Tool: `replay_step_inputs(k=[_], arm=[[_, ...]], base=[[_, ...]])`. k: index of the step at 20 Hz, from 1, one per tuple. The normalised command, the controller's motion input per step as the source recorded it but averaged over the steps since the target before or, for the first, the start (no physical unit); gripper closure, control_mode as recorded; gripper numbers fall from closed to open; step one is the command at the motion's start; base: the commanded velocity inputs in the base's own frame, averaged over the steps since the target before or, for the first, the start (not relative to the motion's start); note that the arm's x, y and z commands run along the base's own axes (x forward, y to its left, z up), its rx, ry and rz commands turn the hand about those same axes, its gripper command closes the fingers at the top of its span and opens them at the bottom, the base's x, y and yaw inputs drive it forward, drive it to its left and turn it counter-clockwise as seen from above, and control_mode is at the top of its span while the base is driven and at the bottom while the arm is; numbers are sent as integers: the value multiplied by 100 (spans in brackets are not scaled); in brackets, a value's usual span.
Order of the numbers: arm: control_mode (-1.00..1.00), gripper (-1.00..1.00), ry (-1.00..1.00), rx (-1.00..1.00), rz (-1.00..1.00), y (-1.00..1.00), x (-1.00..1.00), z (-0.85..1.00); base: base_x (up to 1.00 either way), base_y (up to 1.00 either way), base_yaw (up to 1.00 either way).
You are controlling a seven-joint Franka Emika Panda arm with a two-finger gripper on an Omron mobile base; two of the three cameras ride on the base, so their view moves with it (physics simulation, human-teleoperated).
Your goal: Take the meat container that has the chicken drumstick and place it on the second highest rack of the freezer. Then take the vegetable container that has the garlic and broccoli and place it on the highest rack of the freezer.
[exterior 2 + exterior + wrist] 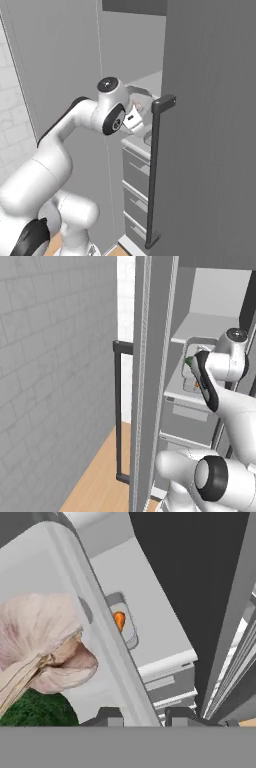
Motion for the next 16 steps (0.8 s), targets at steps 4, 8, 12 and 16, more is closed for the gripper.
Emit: replay_step_inputs(k=[4, 8, 12, 16], arm=[[-100, 100, -4, 0, -21, -41, 58, 52], [-100, 100, -15, 4, -6, -33, -30, 30], [-100, 100, -26, 9, 0, -5, -49, 50], [-100, 100, -7, 9, 0, 0, 49, 84]], base=[[0, 0, 0], [0, 0, 0], [0, 0, 0], [0, 0, 0]])
